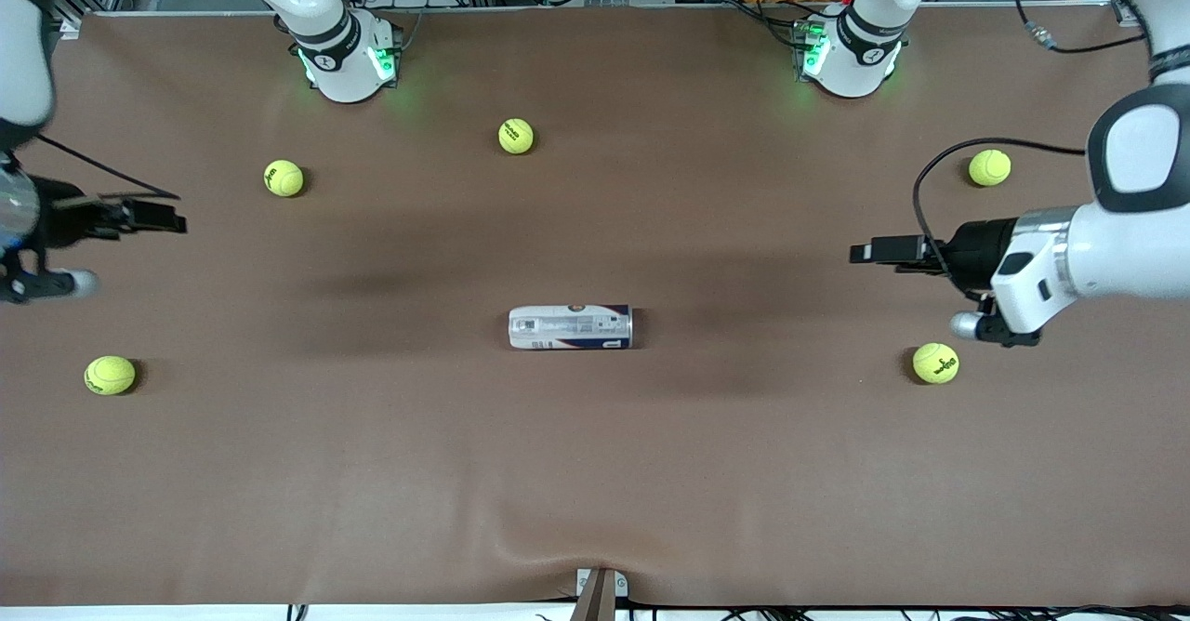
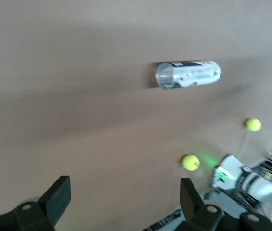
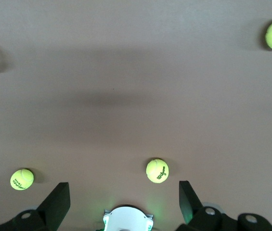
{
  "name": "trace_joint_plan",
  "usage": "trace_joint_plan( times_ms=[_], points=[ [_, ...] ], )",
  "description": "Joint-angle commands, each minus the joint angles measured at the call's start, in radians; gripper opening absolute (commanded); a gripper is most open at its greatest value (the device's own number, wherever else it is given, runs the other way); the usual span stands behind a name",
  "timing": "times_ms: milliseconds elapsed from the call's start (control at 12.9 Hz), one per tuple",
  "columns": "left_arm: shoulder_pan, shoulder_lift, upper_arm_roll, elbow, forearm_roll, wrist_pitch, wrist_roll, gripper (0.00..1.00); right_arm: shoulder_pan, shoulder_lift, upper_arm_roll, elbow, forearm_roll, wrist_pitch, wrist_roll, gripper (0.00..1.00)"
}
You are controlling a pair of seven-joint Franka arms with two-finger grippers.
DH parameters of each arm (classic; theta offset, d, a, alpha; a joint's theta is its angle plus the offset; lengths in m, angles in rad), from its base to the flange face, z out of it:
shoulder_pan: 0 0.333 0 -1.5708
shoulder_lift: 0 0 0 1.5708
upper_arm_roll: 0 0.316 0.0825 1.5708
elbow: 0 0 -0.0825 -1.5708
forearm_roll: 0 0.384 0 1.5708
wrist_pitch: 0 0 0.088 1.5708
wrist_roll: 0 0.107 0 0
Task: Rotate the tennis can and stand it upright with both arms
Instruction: 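Withdraw the right gripper while the left gripper reaches toward the can, then move the left gripper to the can's bottom end and grasp it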
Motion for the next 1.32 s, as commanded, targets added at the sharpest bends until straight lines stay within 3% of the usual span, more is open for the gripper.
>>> trace_joint_plan(
  times_ms=[0, 232, 619, 929, 1238],
  points=[
    [0.015, 0.089, 0.002, 0.011, -0.121, -0.011, 0.147, 1.0, -0.023, -0.04, 0.021, 0.005, -0.025, -0.03, 0.026, 1.0],
    [0.032, 0.186, 0.002, -0.018, -0.266, -0.013, 0.275, 1.0, -0.023, -0.103, 0.054, 0.015, -0.047, -0.064, 0.07, 1.0],
    [-0.001, 0.305, -0.004, -0.042, -0.487, -0.002, 0.389, 1.0, -0.04, -0.103, 0.109, 0.107, -0.065, -0.124, 0.097, 1.0],
    [-0.034, 0.3, -0.015, -0.139, -0.528, 0.121, 0.444, 1.0, -0.02, -0.106, 0.112, 0.159, -0.065, -0.144, 0.094, 1.0],
    [-0.076, 0.299, -0.055, -0.232, -0.66, 0.287, 0.479, 1.0, -0.011, -0.106, 0.107, 0.198, -0.067, -0.175, 0.103, 1.0]
  ],
)
